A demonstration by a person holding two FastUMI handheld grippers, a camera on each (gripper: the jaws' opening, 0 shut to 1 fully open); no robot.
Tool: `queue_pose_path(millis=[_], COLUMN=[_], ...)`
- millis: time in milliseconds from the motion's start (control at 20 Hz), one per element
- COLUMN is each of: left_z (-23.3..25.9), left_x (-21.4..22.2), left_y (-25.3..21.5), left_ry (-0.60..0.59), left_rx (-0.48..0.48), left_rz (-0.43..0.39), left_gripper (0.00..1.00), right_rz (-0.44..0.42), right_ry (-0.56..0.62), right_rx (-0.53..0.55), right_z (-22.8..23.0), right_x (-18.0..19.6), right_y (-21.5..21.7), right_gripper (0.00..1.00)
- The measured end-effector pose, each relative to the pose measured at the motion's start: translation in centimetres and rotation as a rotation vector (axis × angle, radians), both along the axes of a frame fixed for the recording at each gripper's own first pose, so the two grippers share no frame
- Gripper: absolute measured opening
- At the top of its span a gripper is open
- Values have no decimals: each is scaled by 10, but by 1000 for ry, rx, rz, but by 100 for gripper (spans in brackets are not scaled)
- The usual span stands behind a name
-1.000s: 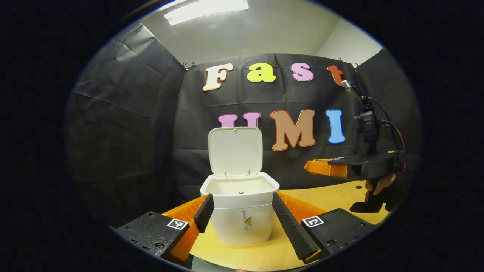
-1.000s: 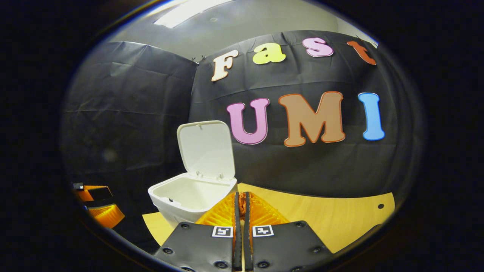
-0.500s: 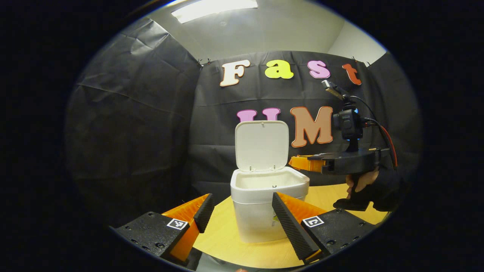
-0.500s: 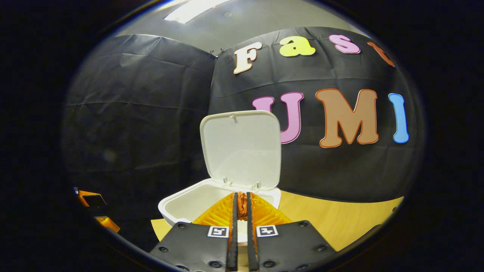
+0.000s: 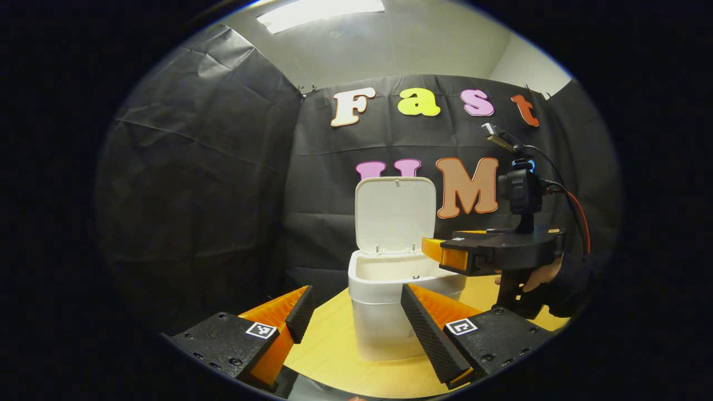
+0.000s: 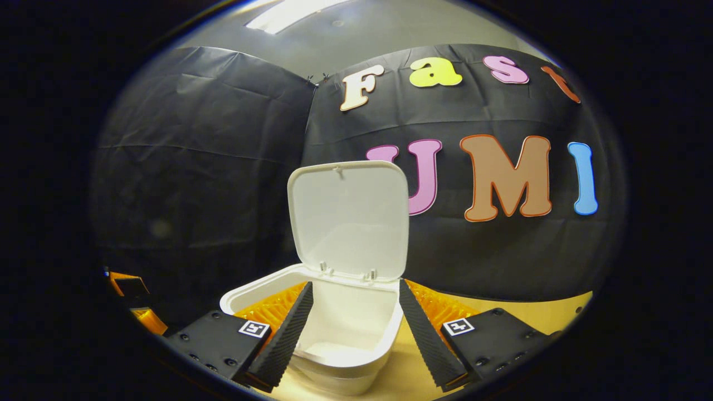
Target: Press the lid of the desktop garbage bin to open it, pick up the crumpled paper on the desktop and throw it into the bin, then pick up the pop can on the desktop and drop it into the bin, and finally close the garbage bin lid.
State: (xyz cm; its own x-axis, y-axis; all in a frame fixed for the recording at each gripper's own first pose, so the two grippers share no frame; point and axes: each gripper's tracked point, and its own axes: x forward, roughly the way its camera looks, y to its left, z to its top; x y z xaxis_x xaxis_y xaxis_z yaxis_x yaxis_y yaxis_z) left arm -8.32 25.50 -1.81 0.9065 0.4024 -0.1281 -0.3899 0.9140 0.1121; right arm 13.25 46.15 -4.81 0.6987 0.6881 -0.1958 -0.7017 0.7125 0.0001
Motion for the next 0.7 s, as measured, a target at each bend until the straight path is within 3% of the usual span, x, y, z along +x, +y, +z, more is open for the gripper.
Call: queue_pose_path(millis=[150,200,550,600,700], left_z=[3,4,2,1,2], left_x=[14,22,68,73,83], left_y=[-22,-32,-118,-129,-153], left_ry=[-13,-19,-42,-42,-50], left_rx=[-8,-14,-60,-68,-72], left_rz=[-59,-84,-261,-286,-331], left_gripper=[99,94,94,98,94], right_rz=[-56,-81,-285,-315,-377], right_ry=[-16,-24,-68,-67,-62], right_rx=[2,0,-56,-57,-54], right_z=[7,8,14,15,17], right_x=[4,5,11,10,7], right_y=[-42,-60,-208,-228,-266], right_gripper=[97,97,97,96,97])
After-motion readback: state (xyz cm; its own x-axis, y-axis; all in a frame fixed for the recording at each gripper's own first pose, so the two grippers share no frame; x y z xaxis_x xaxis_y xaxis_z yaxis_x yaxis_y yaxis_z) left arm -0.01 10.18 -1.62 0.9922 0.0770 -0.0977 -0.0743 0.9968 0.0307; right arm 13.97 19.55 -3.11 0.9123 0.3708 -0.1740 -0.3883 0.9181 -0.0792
